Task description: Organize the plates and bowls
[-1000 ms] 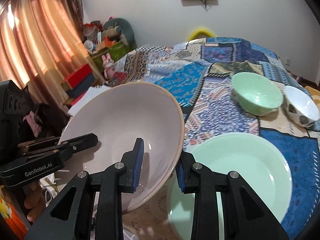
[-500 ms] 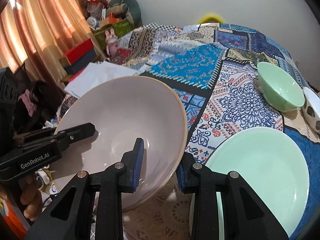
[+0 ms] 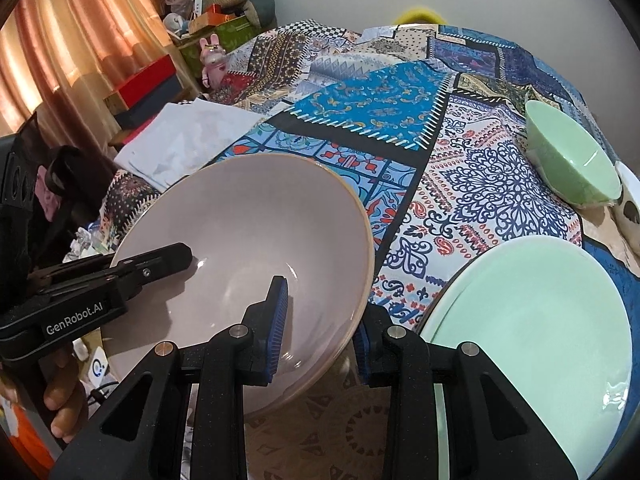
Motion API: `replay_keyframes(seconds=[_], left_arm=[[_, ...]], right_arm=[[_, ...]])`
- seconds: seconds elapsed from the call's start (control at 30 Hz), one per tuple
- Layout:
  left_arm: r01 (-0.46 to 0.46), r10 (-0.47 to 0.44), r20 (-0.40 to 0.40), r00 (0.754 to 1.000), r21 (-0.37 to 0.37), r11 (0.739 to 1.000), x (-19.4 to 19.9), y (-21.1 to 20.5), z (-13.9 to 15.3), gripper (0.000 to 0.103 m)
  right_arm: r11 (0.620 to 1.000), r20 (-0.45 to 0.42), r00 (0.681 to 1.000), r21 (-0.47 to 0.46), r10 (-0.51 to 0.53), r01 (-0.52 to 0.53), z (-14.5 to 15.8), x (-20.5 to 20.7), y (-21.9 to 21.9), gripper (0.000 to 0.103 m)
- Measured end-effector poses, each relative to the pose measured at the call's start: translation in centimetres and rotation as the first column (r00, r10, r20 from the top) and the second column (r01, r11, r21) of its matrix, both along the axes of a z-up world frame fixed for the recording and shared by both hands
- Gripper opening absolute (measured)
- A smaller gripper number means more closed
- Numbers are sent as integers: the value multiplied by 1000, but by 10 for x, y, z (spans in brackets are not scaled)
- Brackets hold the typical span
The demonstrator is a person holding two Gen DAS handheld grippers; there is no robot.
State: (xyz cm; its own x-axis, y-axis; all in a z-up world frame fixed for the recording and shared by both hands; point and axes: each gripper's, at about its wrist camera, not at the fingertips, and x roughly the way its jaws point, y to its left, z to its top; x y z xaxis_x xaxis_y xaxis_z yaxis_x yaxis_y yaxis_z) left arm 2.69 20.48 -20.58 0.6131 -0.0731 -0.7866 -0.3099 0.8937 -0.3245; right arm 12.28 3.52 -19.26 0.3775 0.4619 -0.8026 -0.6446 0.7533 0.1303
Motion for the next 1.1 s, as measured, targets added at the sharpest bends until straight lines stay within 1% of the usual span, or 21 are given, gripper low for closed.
replay_keyframes(seconds=[0.17,0.33,0.53,0.6,0.67,0.73,0.83,0.9,1.03,1.1], left_arm=[[6,-6,7,1000,30,1000,0,-4,0,18],[6,-6,7,1000,25,1000,0,-6,1,18],[-10,8,25,1000,47,999,-8,-5,12,18],[-15,13,30,999,52,999,-11,-4,17,20],[-21,19,37,999,62,998,-13,-4,23,25],[-25,21,45,999,79,997,-15,-5,29,28],[-34,27,64,998,113,993,-18,-9,40,35],[-44,34,85,996,118,992,-21,-11,49,43],[-66,50,123,991,137,988,-24,-17,65,54],[-62,42,129,991,154,986,-21,-22,73,59]], right_arm=[[1000,4,1000,-7,-6,6,1,2,-2,29],[1000,5,1000,-4,-9,9,1,2,-5,29],[1000,15,1000,13,-14,14,8,2,-12,30],[1000,18,1000,27,-16,16,11,2,-15,31],[999,25,1000,45,-19,17,16,1,-19,32],[998,37,999,58,-21,19,22,0,-22,33],[996,56,998,83,-29,25,31,-1,-29,37],[995,64,997,100,-35,29,37,0,-36,37],[992,88,995,122,-56,45,49,1,-52,39],[990,112,991,129,-78,63,57,3,-65,42]])
